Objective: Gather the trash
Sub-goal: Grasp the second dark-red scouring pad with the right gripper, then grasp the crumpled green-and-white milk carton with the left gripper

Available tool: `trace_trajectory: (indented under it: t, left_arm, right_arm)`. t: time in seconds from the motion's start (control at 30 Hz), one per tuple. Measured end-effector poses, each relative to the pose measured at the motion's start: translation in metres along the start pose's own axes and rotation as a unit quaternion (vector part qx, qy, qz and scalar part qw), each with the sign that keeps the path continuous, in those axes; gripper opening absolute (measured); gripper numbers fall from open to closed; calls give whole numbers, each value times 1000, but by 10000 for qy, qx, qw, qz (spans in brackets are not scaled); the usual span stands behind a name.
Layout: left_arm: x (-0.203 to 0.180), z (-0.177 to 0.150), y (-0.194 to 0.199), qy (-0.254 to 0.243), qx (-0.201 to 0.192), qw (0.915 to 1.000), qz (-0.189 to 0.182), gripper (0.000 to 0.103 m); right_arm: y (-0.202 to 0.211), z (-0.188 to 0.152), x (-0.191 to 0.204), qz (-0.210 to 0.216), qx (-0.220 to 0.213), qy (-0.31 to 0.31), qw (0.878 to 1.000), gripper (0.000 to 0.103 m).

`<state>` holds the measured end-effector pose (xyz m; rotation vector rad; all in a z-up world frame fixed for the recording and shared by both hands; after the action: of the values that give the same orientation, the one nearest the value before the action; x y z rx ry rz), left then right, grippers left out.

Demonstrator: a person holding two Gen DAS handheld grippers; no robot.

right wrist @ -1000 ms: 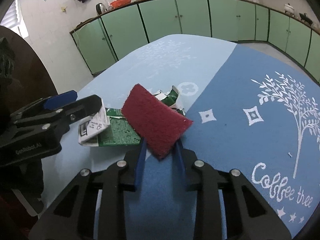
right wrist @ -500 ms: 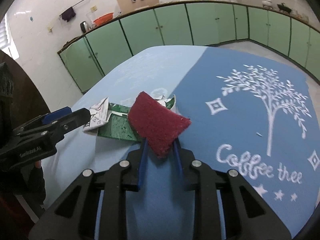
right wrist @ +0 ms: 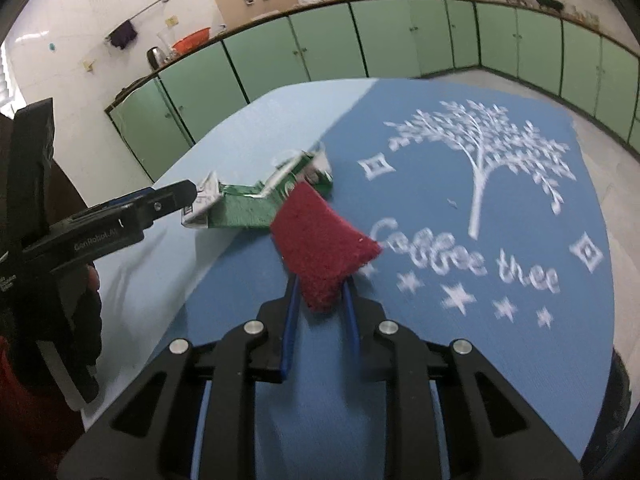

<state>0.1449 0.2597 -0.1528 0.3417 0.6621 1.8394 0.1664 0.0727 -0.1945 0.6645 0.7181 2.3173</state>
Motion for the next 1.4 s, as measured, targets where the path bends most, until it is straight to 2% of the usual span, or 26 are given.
trace_trajectory:
  t: [0.07,0.13,0.23,0.27,0.57,0.6,0.67,0.73,1.0,1.4]
  left_arm:
    - [-5,-2,0,-49,14,10000,-58,80]
    - [-8,-3,-1,-79,36,9999,-82,80]
    - [-11,-5,-1,-84,60,9999,-110,80]
    - [-11,-5,-1,-83,59,9999,-111,80]
    - [-9,-4,-1,-51,51,10000,-59,80]
    - [-9,-4,-2,-41,56,10000,-63,80]
    - [-9,-4,-2,-33,65,9999,-72,80]
    - [-11,-5,-1,-34,67,9999,-100,80]
    - [-21,-6,1,-82,56,9997,-239,83]
    - [-34,-19,-21,-293,375,9985,-255,85]
  right_arm:
    - [2,-4,-3,28,79,-92,9999,24]
    - [5,-4,-7,-80,15,-77,9999,47]
    - [7,0,-8,-193,-107,25,9998,62]
    - [5,2,-8,-236,-115,71,9996,63]
    - [-19,6,-6,-246,152,375,9989,65]
    - [-19,6,-5,-253,169,396,9988,62]
    - [-20,6,-5,-245,171,411,9987,50]
    - [-18,7,-7,-197,144,341,9991,49]
    - [-1,9,-13,-375,-127,219,9990,48]
    - [6,2,-32,-593,-98,-29,9982,48]
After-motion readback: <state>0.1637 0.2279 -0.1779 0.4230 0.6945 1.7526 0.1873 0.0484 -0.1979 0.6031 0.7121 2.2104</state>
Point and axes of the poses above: each gripper's, at about its wrist camera, not at the fingertips, and y roughly against the way its jaws point, x to its left, z to its top, the point moved 8 cm from there along -y, roughly the way its jaws point, and after that the axes turned 7 degrees about -x, right-handed, at the moved point
